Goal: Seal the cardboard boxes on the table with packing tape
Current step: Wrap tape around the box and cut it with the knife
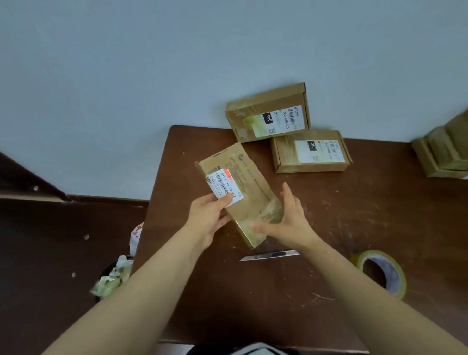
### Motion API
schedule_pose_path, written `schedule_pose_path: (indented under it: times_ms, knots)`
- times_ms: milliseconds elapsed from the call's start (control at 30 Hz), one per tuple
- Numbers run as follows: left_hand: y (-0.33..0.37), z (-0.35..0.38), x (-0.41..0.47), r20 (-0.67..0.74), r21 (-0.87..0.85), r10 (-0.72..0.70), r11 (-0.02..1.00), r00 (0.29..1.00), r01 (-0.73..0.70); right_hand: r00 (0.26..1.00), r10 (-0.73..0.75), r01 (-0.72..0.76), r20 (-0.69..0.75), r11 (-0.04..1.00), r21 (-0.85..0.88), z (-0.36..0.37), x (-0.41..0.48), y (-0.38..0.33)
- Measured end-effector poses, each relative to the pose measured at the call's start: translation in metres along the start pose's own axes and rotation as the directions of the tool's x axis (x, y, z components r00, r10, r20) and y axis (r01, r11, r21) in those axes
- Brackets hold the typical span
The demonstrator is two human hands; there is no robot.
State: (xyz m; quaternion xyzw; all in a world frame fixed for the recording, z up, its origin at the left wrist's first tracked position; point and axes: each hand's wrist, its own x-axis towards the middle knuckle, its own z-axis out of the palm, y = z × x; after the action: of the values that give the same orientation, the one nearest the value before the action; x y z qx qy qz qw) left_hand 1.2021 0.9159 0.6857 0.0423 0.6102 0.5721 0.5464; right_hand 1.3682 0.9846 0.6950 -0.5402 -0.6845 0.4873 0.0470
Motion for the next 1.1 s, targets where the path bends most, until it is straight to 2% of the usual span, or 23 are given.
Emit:
schedule_pose_path:
  times_ms: [67,133,200,300,433,533,667,767,833,900,967,1100]
  knots:
    - [0.005,-0.006,-0.002,-0.023,-0.035,-0.001,0.999,1.000,0.000,0.998,0.063,-0.053,-0.021,0.947,0.318,-0.008,0.001,0.000]
    - [0.009,-0.009,-0.005,-0.028,-0.080,0.004,0.997,1.000,-0.006,0.993,0.102,-0.117,0.056,0.859,0.498,-0.013,0.001,0.002]
    - [0.010,-0.008,-0.007,-0.029,-0.106,0.019,0.994,0.999,-0.022,0.990,0.041,-0.112,0.132,0.804,0.584,-0.016,0.002,0.004]
    - [0.008,-0.006,-0.009,-0.033,-0.152,0.014,0.988,0.999,-0.019,0.995,-0.060,-0.008,0.086,0.777,0.630,-0.020,0.002,0.010]
    - [0.005,-0.001,-0.012,-0.082,-0.112,-0.014,0.994,0.997,0.005,0.988,-0.152,0.127,-0.003,0.820,0.558,-0.021,0.002,0.012]
    - [0.008,0.000,-0.015,-0.138,-0.119,-0.023,0.993,0.990,0.007,0.964,-0.251,0.264,-0.085,0.889,0.374,-0.020,0.002,0.013]
    - [0.008,-0.005,-0.015,-0.250,-0.147,0.074,0.983,0.965,-0.113,0.940,-0.310,0.333,-0.144,0.926,0.177,-0.021,0.004,0.015]
    - [0.009,-0.003,-0.016,-0.240,-0.064,0.216,0.969,0.946,-0.238,0.934,-0.329,0.344,-0.140,0.934,0.095,-0.017,0.006,0.020]
    - [0.009,-0.002,-0.017,-0.223,0.014,0.236,0.971,0.946,-0.239,0.943,-0.311,0.321,-0.121,0.944,0.075,-0.014,0.008,0.025]
    - [0.004,-0.005,-0.016,-0.222,0.228,0.258,0.951,0.940,-0.208,0.951,-0.292,0.299,-0.104,0.953,0.053,-0.012,0.010,0.028]
    - [-0.002,-0.010,-0.016,-0.216,0.411,0.307,0.890,0.927,-0.199,0.958,-0.275,0.277,-0.079,0.961,0.019,-0.010,0.012,0.030]
    - [-0.009,-0.014,-0.013,-0.206,0.464,0.337,0.860,0.919,-0.211,0.966,-0.256,0.255,-0.038,0.966,-0.041,-0.008,0.015,0.026]
